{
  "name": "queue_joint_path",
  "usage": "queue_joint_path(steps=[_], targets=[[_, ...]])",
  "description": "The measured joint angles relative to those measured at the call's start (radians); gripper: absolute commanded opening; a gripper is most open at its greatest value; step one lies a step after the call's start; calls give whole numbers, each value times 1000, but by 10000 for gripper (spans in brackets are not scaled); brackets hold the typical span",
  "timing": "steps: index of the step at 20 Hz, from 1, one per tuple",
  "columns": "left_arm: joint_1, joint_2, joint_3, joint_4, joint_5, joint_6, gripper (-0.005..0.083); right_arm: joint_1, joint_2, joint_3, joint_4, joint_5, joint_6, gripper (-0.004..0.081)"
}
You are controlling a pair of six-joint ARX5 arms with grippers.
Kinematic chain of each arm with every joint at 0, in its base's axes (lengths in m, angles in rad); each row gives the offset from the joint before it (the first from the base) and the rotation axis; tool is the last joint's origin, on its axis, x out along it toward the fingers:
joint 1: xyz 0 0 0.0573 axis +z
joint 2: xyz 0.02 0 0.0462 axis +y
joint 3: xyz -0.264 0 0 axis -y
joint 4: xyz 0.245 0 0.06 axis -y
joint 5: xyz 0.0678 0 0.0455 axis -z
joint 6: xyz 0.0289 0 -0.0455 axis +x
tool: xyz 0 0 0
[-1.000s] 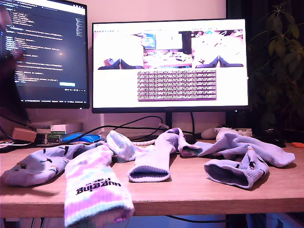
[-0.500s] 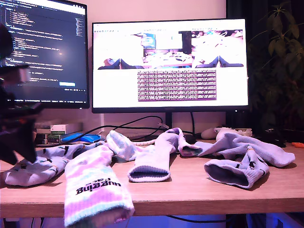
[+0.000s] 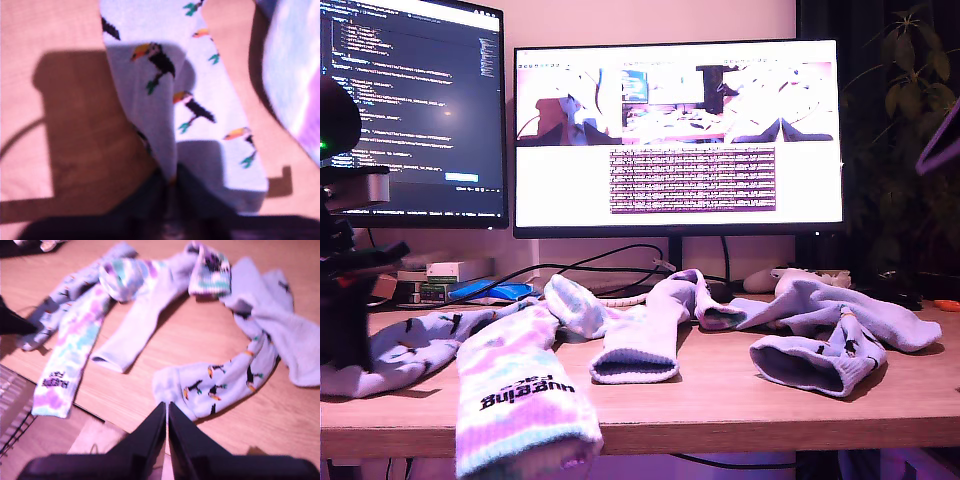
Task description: Pair up the socks based on colour and pattern, by placing them on top of one another
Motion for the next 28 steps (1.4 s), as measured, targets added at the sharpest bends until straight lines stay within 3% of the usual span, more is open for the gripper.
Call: queue_joint_path(steps=[8, 9, 11, 12, 14, 18, 22, 25, 28], targets=[[0, 0, 43, -222, 39, -1, -3, 0, 1, 1, 15, 10, 0, -11], [0, 0, 43, -243, 53, -1, 53, 0, 1, 1, 15, 10, 0, -11], [0, 0, 48, -258, 61, -1, 259, 0, 1, 1, 15, 10, 0, -11], [0, 0, 52, -272, 74, -1, 316, 0, 1, 1, 15, 10, 0, -11], [0, 3, 67, -314, 87, -1, 344, 0, 2, 1, 16, 10, 1, -11], [0, 16, 161, -406, 87, -1, 344, 0, 26, 1, 15, 10, 0, -8], [0, 15, 269, -459, 93, 0, 312, 0, 93, 2, 12, 10, 58, 113], [0, 15, 274, -488, 134, 1, 132, 0, 202, 12, 2, 10, 142, 207], [0, 15, 274, -496, 163, 42, -11, 0, 364, 96, -22, 10, 177, 304]])
